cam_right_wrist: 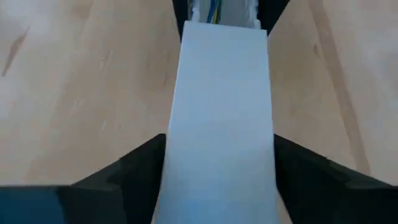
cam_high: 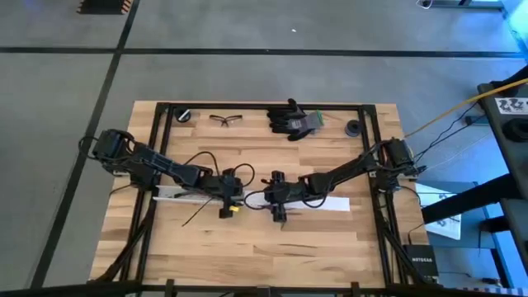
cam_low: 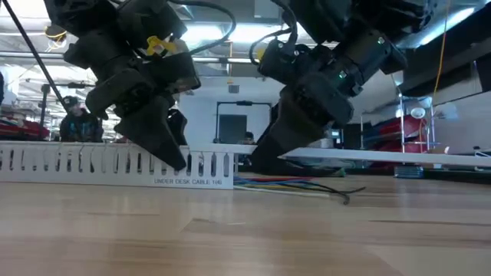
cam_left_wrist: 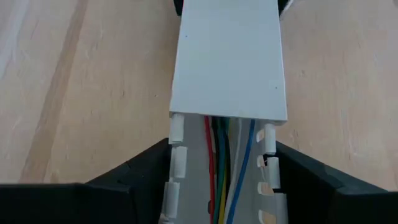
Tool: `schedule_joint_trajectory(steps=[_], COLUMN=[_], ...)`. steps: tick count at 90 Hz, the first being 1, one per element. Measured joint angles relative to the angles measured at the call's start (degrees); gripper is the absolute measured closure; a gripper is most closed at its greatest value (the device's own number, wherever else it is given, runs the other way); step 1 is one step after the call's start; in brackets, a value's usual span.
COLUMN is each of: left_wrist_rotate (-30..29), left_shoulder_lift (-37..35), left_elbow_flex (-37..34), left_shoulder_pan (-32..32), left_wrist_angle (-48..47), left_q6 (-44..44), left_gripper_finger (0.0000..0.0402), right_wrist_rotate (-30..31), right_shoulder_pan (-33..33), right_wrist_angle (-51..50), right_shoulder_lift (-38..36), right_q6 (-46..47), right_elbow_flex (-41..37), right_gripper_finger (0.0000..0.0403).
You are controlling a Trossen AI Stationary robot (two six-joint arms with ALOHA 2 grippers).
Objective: Ziptie cables
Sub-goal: Close the white cable duct
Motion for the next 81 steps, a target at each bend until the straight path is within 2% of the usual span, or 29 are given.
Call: schedule_joint_trajectory(steps=[25,60,81], left_wrist_rotate=[0.1,0.1,1.1], left_shoulder_lift=[0.0,0.0,0.0], left_elbow_flex=[0.0,-0.2,-0.2], left_shoulder_pan=[0.0,0.0,0.0], left_wrist_angle=[0.1,1.4,1.6], left_q6=[0.0,0.5,2.0], left_gripper_finger=[0.0171,0.0171,0.0171], right_wrist_rotate=[-1.6,-4.7,-5.8], right_shoulder_pan=[-0.5,-2.7,-2.6], right_wrist_angle=[-8.6,-5.6,-7.3], right_shoulder_lift=[0.5,2.3,4.8], right_q6=[0.0,1.0,-0.2], right_elbow_flex=[4.9,5.8,8.8], right_gripper_finger=[0.0194,0.0194,0.0194])
